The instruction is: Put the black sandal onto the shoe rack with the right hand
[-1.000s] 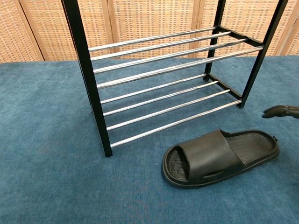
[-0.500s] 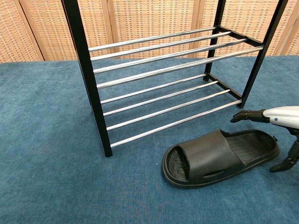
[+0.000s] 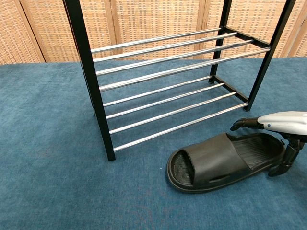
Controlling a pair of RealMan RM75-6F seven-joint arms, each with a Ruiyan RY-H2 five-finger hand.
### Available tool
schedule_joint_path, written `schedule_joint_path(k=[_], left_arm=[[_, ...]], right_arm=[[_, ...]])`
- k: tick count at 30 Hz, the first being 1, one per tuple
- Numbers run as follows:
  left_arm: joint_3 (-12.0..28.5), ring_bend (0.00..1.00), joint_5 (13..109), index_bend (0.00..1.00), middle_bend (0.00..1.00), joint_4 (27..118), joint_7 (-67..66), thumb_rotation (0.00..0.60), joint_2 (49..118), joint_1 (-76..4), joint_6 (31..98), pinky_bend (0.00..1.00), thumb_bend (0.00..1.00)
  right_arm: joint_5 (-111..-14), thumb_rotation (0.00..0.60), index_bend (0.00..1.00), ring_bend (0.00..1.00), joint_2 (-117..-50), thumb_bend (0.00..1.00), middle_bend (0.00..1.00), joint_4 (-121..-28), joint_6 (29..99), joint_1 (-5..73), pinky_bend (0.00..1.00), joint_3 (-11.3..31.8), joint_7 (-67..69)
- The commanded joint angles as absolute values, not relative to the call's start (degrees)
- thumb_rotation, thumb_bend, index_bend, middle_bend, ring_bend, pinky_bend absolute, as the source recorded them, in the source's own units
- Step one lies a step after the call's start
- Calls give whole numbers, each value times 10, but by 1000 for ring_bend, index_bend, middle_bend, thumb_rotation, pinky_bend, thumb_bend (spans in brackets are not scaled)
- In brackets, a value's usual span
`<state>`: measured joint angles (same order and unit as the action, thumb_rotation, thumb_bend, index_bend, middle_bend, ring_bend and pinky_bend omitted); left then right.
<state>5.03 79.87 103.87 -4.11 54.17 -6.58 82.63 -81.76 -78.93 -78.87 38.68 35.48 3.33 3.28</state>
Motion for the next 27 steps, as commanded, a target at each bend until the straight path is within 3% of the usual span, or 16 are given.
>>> schedule_joint_path(k=[1, 3, 6, 10, 13, 27], left_arm=[[50, 0, 798, 0, 0, 1039, -42, 600, 542, -67, 825, 0, 100], [50, 0, 797, 0, 0, 1039, -43, 600, 542, -67, 825, 0, 100], [50, 0, 798, 0, 0, 1040, -44, 600, 542, -67, 825, 0, 100], [50, 0, 797, 0, 0, 1041, -43, 600, 542, -67, 825, 0, 100], [49, 0, 798, 0, 0, 1040, -41, 600, 541, -67, 825, 0, 100], [44, 0, 812, 0, 0, 1044, -35, 600, 538, -63, 832, 0, 100]], right_arm=[[-795, 600, 145, 4, -787, 0, 155, -790, 380, 360, 0, 36, 18], [-786, 600, 244, 45, -786, 0, 243, -790, 382, 360, 0, 37, 14], [-777, 600, 456, 199, -783, 44, 416, -794, 380, 361, 67, 35, 10], [-779, 600, 572, 322, -775, 173, 533, -811, 389, 356, 191, 31, 21], [-793, 600, 586, 340, -762, 216, 547, -828, 407, 349, 211, 26, 41], [-792, 600, 587, 341, -704, 243, 545, -889, 474, 310, 215, 28, 121]])
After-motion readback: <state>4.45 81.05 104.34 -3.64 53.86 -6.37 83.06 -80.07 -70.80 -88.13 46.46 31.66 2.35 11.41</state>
